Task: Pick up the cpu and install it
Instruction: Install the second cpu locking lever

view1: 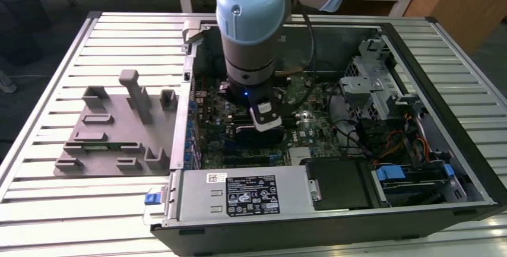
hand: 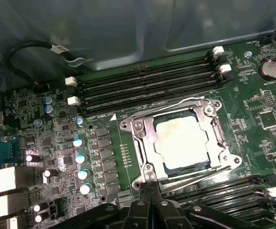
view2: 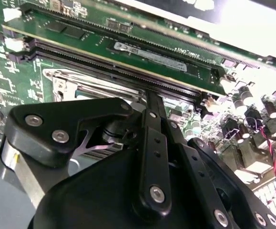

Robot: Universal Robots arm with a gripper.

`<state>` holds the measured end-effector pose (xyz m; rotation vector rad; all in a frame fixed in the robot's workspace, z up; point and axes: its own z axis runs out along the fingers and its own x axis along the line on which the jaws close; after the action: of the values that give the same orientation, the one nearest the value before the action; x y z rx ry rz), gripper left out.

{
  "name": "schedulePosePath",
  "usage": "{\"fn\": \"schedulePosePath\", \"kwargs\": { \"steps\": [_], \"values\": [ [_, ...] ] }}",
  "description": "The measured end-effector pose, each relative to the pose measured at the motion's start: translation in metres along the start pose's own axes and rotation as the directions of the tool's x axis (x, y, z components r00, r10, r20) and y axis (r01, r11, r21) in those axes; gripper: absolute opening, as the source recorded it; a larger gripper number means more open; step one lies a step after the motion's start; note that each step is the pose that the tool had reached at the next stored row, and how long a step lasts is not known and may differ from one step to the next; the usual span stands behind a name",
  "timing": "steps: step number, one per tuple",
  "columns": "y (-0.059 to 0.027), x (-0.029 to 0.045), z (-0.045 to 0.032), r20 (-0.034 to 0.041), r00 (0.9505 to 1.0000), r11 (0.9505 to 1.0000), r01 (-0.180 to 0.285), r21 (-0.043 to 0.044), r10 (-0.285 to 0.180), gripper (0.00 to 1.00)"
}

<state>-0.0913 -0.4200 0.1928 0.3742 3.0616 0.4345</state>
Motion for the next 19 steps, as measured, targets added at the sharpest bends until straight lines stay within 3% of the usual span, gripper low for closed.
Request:
{"fn": "schedulePosePath", "kwargs": {
  "steps": [3, 5, 12, 19],
  "values": [
    [-0.0008, 0.0020, 0.0014, -0.0052, 1.0000, 0.9997, -0.001, -0.0229, 0.001, 0.11],
    [-0.0015, 0.0029, 0.0033, -0.0066, 1.0000, 0.9996, -0.002, -0.0295, 0.002, 0.11],
    [-0.0023, 0.0040, 0.0050, -0.0079, 1.0000, 0.9993, -0.002, -0.0363, 0.002, 0.11],
    [0.0025, 0.0039, -0.0120, -0.0081, 1.0000, 0.9994, -0.002, -0.0349, 0.002, 0.11]
  ]
}}
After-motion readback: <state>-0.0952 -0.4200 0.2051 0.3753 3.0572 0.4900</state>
